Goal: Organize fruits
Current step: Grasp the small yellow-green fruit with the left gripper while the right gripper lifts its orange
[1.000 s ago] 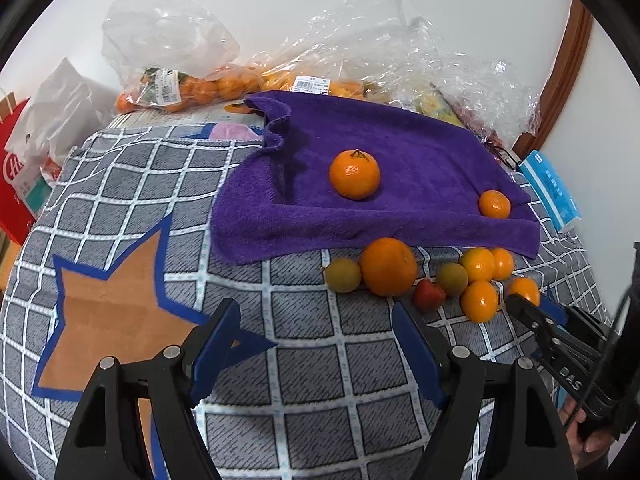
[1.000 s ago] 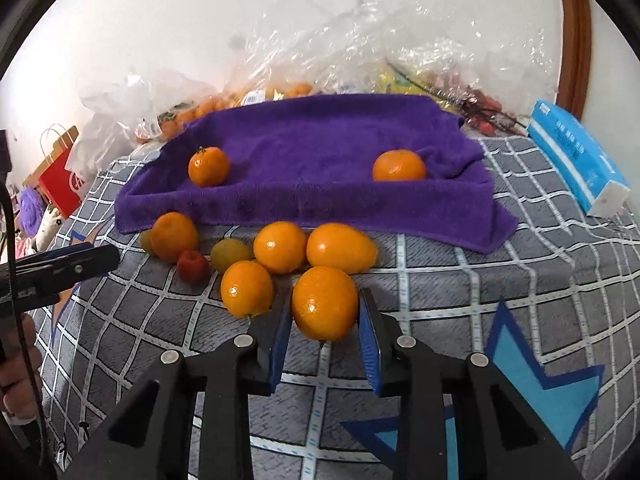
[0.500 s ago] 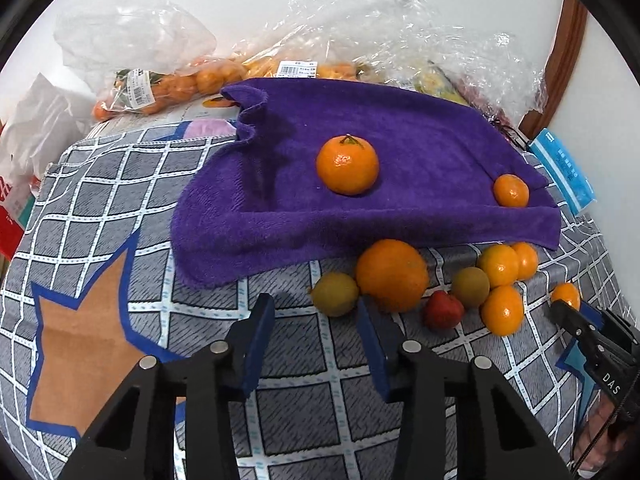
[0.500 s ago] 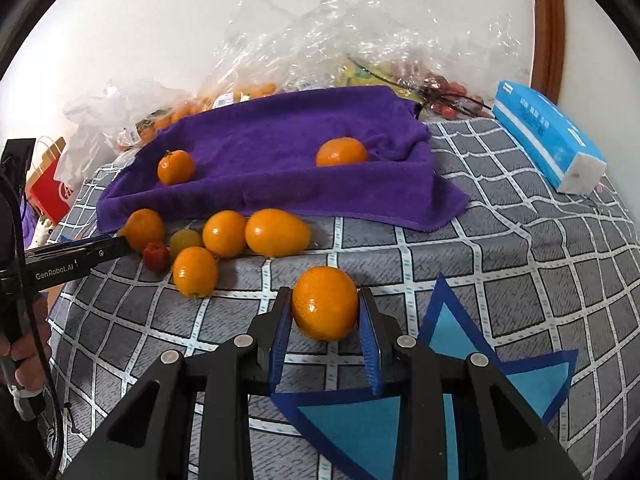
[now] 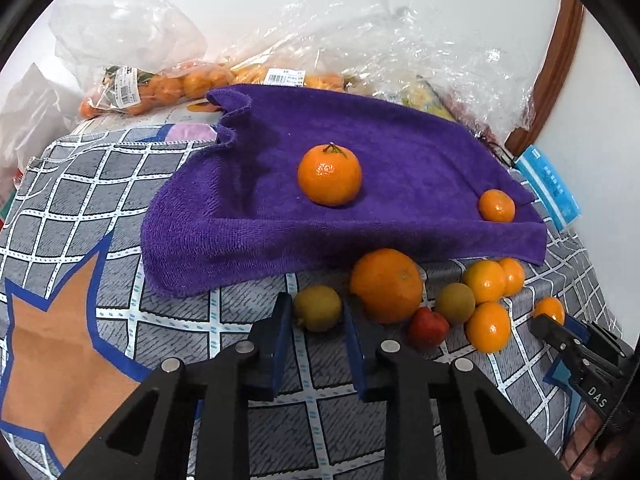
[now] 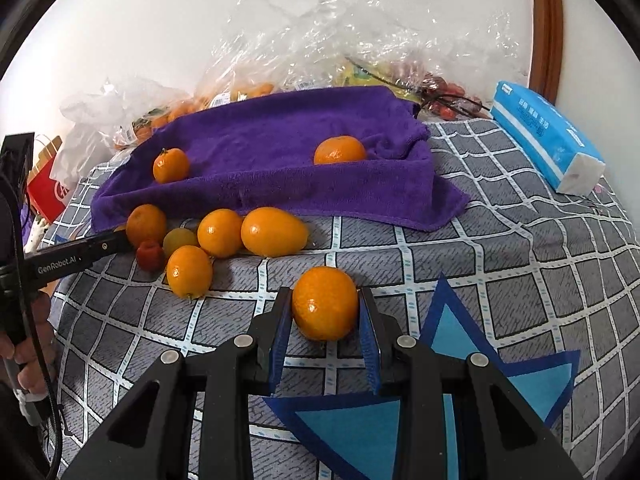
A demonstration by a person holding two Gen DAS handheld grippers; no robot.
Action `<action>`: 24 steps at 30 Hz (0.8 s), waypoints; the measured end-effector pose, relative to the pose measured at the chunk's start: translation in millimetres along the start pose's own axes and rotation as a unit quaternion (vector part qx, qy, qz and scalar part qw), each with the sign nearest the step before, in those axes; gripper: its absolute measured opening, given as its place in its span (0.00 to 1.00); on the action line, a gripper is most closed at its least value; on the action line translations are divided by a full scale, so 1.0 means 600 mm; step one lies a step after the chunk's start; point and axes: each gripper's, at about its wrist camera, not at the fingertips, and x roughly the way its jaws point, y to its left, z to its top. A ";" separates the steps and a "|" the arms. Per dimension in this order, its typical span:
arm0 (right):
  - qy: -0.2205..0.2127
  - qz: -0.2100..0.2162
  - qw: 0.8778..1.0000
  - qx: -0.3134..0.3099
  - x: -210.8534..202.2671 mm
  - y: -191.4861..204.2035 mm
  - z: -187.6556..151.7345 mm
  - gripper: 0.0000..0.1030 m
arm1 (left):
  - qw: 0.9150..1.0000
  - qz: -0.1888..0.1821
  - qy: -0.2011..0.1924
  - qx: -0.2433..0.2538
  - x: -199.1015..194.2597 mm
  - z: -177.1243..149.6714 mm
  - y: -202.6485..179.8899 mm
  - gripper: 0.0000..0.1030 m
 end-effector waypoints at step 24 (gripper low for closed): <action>-0.024 -0.019 1.000 0.000 -0.052 0.024 0.029 0.31 | 0.999 0.004 -0.052 -0.006 -0.067 0.006 0.009 0.24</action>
